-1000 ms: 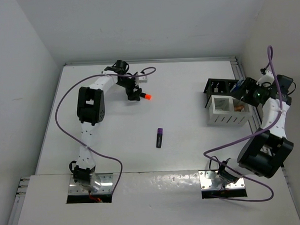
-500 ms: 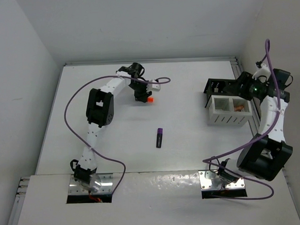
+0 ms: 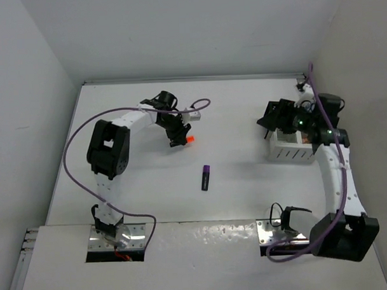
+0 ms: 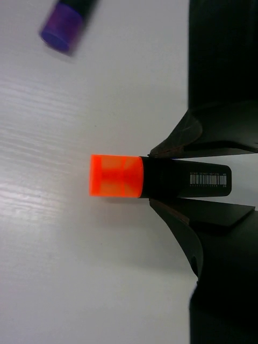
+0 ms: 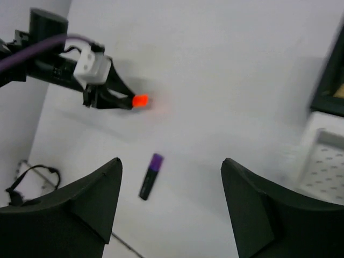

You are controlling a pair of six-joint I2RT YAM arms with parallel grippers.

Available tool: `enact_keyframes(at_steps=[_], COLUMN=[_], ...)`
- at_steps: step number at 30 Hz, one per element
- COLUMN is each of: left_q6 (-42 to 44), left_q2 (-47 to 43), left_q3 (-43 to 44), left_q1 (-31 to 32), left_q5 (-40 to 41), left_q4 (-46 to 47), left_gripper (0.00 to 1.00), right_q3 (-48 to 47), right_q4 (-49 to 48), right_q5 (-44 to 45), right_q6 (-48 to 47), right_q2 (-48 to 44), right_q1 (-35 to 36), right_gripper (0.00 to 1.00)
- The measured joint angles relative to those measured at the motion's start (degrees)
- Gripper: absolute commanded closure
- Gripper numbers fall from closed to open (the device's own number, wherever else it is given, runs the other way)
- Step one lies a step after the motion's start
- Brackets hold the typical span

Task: Sort the stationery into containers
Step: Grab a piece of stationery with the left arm, then pass the stationery from the left arm to the right

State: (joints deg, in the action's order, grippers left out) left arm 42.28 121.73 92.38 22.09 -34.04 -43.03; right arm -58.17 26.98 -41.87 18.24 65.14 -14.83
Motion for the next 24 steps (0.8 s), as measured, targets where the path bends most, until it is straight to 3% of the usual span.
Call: enact_keyframes(at_steps=[6, 11, 16, 24], left_q6=[-25.05, -37.99, -42.32, -43.93], left_q2=[-21.22, -30.75, -31.32, -31.32], left_q3=[-14.25, -17.49, -17.64, -17.66], left_q1=[2.84, 7.74, 11.72, 14.34], left_q5=[0.39, 1.05, 2.45, 3.85], left_q4=[19.91, 30.29, 32.06, 32.02], left_gripper=[0.99, 1.00, 1.00, 1.00], right_q3=[4.98, 1.70, -1.90, -3.50], right_q4=[-6.75, -12.31, -15.47, -18.43], right_q5=[9.97, 15.41, 17.31, 17.77], right_q6=[9.35, 18.10, 23.56, 25.68], right_q2=[-2.08, 4.79, 11.08, 12.94], right_q1=[15.02, 24.46, 28.92, 31.56], right_gripper=[0.24, 0.23, 0.23, 0.30])
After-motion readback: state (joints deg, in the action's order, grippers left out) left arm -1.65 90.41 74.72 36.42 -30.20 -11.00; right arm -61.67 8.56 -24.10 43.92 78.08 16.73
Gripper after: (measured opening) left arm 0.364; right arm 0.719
